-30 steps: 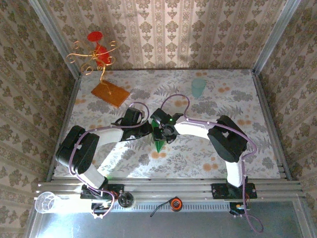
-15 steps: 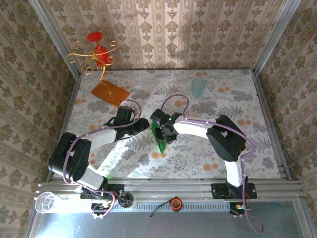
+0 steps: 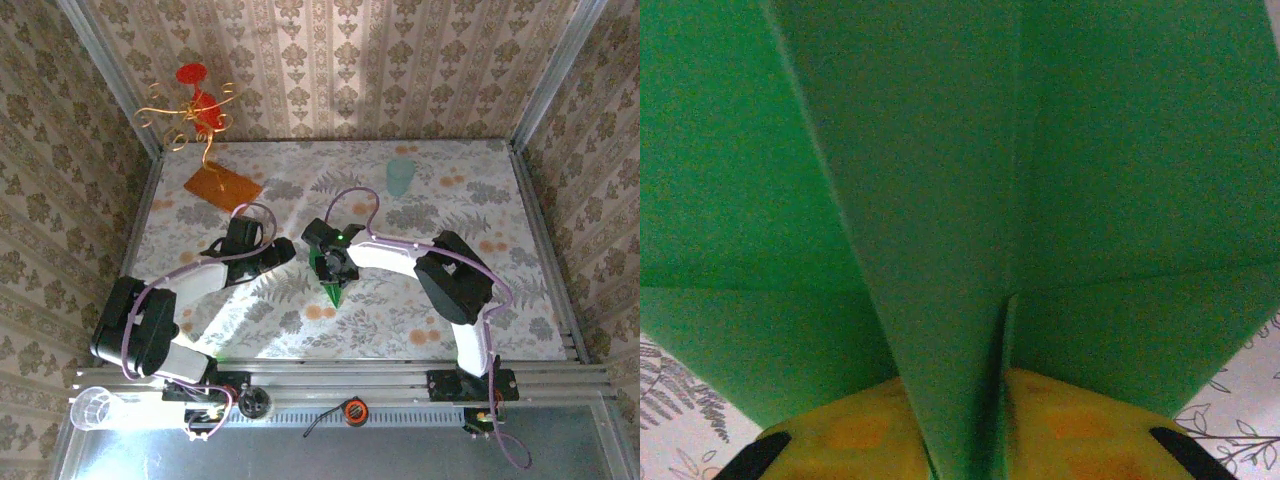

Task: Fold a paper plane with a square sheet of paper (pick it up from the middle)

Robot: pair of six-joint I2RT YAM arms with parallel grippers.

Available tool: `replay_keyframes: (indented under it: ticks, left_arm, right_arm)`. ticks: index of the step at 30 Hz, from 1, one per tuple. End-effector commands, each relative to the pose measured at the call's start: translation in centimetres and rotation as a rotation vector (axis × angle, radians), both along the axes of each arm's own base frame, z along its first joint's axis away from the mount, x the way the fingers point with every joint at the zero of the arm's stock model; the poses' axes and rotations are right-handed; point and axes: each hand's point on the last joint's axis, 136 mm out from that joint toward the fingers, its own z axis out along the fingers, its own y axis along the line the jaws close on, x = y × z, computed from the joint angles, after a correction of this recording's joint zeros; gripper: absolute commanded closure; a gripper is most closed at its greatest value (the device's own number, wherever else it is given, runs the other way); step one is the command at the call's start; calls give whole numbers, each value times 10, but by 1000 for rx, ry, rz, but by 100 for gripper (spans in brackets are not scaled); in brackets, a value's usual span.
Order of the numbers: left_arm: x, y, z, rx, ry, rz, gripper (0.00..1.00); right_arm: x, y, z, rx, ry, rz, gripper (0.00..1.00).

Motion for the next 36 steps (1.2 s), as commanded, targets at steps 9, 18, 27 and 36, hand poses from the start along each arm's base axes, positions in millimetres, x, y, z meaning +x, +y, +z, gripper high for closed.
replay_keyframes:
  ticks: [9,18,27,36]
  left_arm:
    - [-6,21,5,85,-34,16,12]
    - [-6,27,6,103,-40,22,2]
    - [-11,44,10,167,-50,15,0]
    - [-11,42,9,168,-38,-10,0]
  right_arm:
    - [-3,-7,-13,-57,34,-2,78]
    - [5,-11,6,-53,-27,7,86]
    - [47,-43,44,-9,-116,-11,93]
    - [96,-68,34,12,-86,8,93]
